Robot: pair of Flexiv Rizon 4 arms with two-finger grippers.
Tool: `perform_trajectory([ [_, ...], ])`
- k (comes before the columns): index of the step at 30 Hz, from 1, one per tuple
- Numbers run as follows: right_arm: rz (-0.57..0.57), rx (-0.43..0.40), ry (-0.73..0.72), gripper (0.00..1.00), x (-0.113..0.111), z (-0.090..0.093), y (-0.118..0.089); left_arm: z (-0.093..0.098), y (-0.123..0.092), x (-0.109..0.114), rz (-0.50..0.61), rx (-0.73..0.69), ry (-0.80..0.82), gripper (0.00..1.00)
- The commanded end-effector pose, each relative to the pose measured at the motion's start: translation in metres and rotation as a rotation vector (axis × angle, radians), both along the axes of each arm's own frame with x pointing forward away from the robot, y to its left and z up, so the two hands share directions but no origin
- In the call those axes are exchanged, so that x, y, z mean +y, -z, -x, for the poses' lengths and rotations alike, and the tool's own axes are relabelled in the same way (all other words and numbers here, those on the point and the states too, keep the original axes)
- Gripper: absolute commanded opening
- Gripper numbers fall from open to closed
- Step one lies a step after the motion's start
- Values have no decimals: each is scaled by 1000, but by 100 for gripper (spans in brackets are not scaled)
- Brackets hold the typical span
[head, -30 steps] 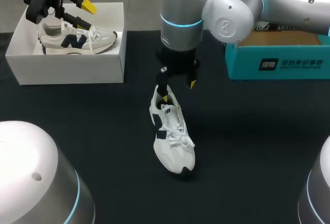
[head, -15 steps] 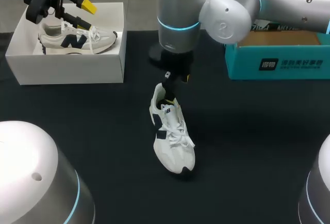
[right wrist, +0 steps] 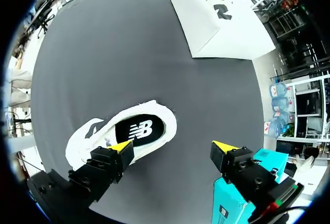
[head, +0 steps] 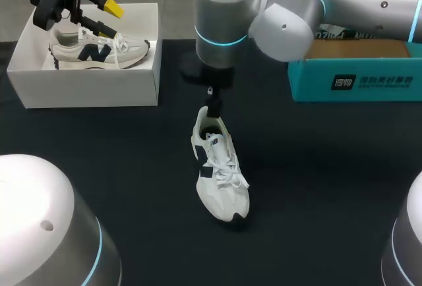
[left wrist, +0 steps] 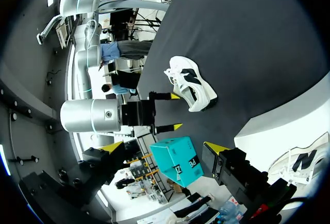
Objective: Take the shoe out of the shoebox, open the shoe tongue, remove and reinsert the insole, then place the shoe into the shoebox
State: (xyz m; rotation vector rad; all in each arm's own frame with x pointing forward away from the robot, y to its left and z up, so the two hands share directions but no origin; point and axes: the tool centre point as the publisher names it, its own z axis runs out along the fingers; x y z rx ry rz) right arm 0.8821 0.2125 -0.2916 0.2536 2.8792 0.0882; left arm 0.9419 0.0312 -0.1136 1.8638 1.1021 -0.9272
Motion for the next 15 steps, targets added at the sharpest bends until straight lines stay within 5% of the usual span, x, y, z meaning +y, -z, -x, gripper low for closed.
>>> perform_trajectory([
  [1, -11, 6, -74, 100, -5, -11, 1, 0, 0, 0, -4, -1, 0, 100],
  [15, 18, 111, -275, 100, 21, -23, 32, 0, 0, 0, -4, -1, 0, 100],
])
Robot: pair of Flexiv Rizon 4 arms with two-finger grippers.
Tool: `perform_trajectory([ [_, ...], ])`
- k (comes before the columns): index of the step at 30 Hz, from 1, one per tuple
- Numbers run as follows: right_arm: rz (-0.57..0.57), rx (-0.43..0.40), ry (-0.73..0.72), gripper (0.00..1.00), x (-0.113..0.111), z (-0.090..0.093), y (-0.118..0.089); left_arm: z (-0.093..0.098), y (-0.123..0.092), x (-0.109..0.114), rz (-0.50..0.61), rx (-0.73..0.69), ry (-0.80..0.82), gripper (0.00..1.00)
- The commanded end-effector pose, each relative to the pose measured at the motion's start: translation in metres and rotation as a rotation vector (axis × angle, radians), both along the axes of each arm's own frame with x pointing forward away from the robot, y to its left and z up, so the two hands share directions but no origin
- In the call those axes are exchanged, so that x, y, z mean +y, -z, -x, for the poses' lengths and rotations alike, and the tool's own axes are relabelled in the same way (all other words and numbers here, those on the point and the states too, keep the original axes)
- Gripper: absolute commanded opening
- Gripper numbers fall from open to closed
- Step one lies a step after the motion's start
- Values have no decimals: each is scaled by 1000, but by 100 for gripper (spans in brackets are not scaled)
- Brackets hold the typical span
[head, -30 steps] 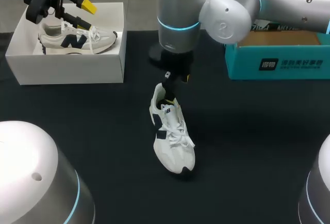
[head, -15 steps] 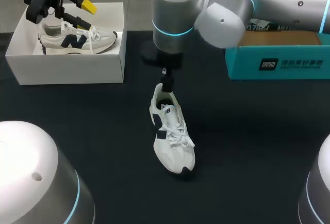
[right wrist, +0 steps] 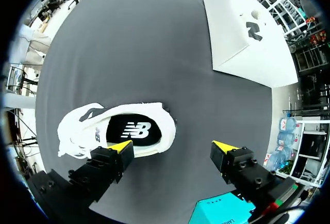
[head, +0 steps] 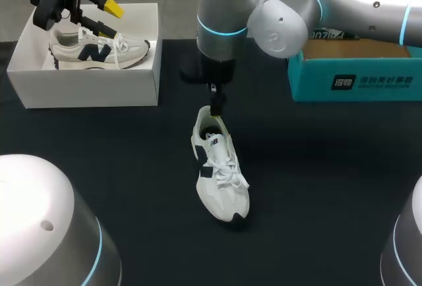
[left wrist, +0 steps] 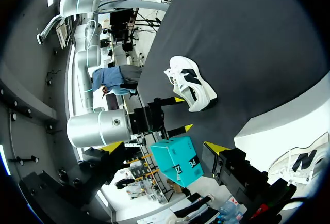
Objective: Take the shoe out of the shoebox, open the shoe tongue, remove and reinsert the insole, then place the shoe into the shoebox
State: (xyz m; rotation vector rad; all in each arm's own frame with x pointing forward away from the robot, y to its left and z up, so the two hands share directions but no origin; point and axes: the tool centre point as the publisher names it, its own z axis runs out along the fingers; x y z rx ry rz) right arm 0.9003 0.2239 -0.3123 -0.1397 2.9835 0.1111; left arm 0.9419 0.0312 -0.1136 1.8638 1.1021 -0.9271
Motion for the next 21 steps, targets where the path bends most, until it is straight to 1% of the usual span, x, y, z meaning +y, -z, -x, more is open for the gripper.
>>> perform_trajectory([
  [1, 4, 24, -6, 100, 11, -5, 13, 0, 0, 0, -4, -1, 0, 100],
  [8, -2, 44, -38, 100, 17, -4, 30, 0, 0, 0, -4, -1, 0, 100],
  [10, 20, 44, -50, 100, 18, -4, 35, 0, 0, 0, -4, -1, 0, 100],
  [21, 44, 81, -64, 100, 20, -12, 63, 0, 0, 0, -4, -1, 0, 100],
])
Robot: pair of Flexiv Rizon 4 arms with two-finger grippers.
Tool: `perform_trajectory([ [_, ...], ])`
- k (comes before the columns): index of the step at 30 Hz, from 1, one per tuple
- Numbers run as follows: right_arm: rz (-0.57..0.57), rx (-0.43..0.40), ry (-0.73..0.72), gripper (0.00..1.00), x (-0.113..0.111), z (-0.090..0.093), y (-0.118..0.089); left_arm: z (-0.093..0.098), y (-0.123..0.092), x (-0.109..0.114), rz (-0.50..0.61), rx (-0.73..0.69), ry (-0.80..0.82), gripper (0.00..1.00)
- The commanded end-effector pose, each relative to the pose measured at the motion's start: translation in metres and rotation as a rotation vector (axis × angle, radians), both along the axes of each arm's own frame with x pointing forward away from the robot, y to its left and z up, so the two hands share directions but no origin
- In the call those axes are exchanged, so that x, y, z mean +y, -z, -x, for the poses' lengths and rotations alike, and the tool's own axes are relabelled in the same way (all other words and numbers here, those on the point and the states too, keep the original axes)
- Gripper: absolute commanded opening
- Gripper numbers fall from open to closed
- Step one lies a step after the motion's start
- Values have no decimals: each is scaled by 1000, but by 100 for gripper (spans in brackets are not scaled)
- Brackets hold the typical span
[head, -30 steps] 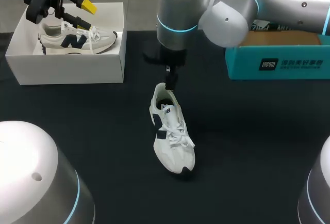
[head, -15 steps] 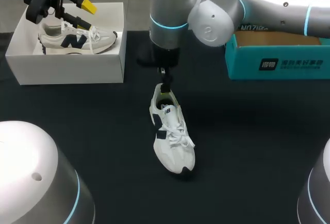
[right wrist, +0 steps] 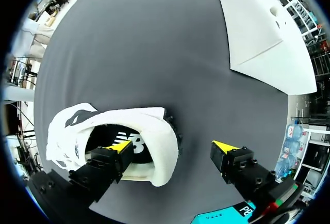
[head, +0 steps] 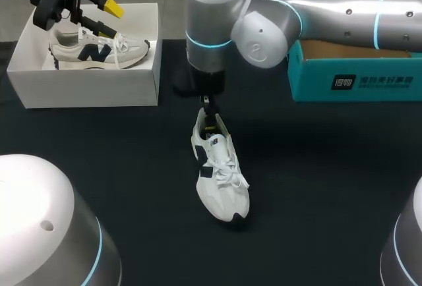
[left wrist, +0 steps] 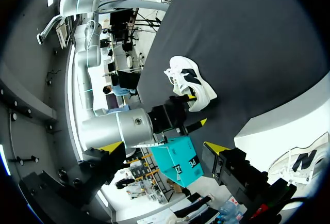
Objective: Take the shoe out of the shoebox, open the shoe tongue, remove and reinsert the insole, then place the shoe into the shoebox
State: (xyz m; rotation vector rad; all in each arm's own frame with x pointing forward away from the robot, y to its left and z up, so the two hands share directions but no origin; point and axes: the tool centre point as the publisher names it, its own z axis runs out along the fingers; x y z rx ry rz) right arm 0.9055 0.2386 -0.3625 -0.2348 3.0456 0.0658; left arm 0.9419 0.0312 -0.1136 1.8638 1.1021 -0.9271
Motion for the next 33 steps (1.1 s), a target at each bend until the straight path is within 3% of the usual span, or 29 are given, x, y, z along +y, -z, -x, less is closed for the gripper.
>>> perform_trajectory([
  [1, 6, 23, -4, 100, 5, -7, 15, 0, 0, 0, -4, -1, 0, 100],
  [4, 7, 40, -2, 100, 4, -6, 22, 0, 0, 0, -4, -1, 0, 100],
  [8, 20, 59, 8, 49, 2, -3, 26, 0, 0, 0, -4, -1, 0, 100],
  [10, 28, 66, 18, 40, -1, -1, 27, 0, 0, 0, -4, -1, 0, 100],
  [13, 43, 73, 33, 6, -5, 2, 27, 0, 0, 0, -4, -1, 0, 100],
  [14, 48, 72, 37, 0, -7, 4, 26, 0, 0, 0, -4, -1, 0, 100],
  [23, 50, 60, 84, 0, -25, 13, 5, 0, 0, 0, -4, -1, 0, 100],
  [33, 6, 6, 133, 0, -49, 25, -63, 0, 0, 0, -4, -1, 0, 100],
])
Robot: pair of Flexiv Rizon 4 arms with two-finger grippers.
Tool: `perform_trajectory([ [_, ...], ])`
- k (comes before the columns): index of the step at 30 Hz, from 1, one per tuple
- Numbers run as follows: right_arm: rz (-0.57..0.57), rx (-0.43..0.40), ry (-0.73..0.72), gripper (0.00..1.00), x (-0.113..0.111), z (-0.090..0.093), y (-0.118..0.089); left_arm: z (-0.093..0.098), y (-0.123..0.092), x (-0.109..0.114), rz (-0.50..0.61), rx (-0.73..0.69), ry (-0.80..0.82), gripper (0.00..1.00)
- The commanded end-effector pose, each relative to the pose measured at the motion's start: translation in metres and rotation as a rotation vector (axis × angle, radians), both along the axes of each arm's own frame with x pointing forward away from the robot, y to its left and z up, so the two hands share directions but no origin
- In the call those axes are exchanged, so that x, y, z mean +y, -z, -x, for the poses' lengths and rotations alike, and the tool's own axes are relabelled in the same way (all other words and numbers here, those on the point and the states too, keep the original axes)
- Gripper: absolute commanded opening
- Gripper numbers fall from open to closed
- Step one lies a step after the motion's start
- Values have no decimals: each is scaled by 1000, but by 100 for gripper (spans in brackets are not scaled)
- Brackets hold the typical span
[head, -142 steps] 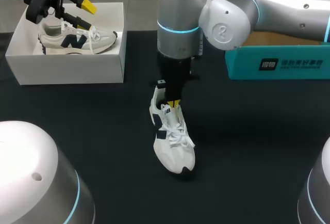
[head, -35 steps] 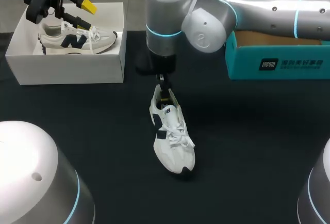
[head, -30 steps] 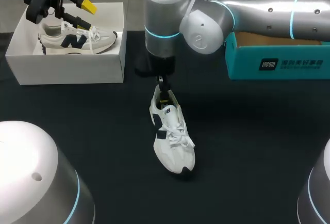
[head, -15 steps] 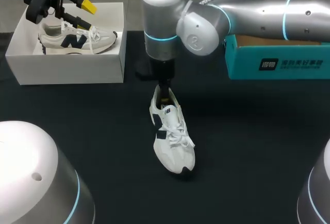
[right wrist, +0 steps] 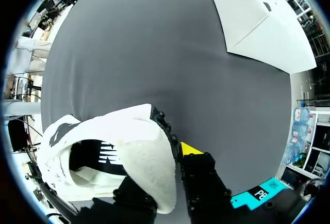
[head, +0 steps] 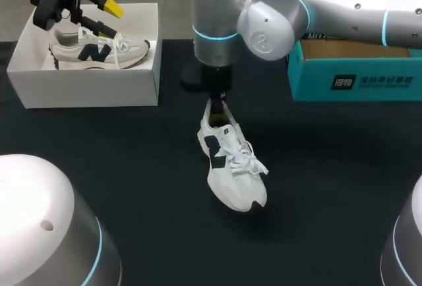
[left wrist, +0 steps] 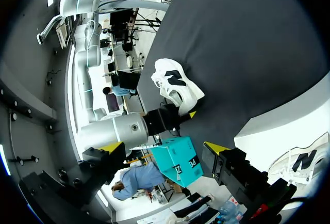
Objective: Take the shoe out of the shoebox, open the shoe tongue, remove and reinsert the insole, then place the shoe into the shoebox
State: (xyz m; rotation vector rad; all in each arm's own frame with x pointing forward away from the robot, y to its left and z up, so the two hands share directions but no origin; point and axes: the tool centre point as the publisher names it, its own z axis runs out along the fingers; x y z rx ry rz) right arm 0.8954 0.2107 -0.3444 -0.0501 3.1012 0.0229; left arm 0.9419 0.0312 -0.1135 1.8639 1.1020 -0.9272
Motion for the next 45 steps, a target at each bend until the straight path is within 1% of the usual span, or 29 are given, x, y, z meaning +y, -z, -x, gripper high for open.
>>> perform_trajectory([
  [1, -17, -43, 11, 0, -23, 16, -50, 0, 0, 0, -4, -1, 0, 100],
  [7, -45, -106, -12, 0, -38, 19, -102, 0, 0, 0, -4, -1, 0, 100],
  [9, -70, -129, -26, 0, -41, 21, -118, 0, 0, 0, -4, -1, 0, 100],
  [12, -42, -124, -38, 0, -45, 22, -136, 0, 0, 0, -4, -1, 0, 100],
  [13, -21, -108, -39, 0, -47, 22, -144, 0, 0, 0, -4, -1, 0, 100],
  [17, -15, -110, -40, 0, -56, 22, -162, 0, 0, 0, -4, -1, 0, 100],
  [21, -23, -117, -43, 0, -60, 22, -173, 0, 0, 0, -4, -1, 0, 100],
  [24, -32, -124, -52, 0, -61, 20, -177, 0, 0, 0, -4, -1, 0, 100],
  [26, -30, -156, -38, 0, -60, 19, -180, 0, 0, 0, -4, -1, 0, 100],
  [44, -30, -156, -38, 0, -60, 19, -180, 0, 0, 0, -4, -1, 0, 100],
  [45, -40, -157, -26, 0, -66, 18, -180, 0, 0, 0, -4, -1, 0, 100],
])
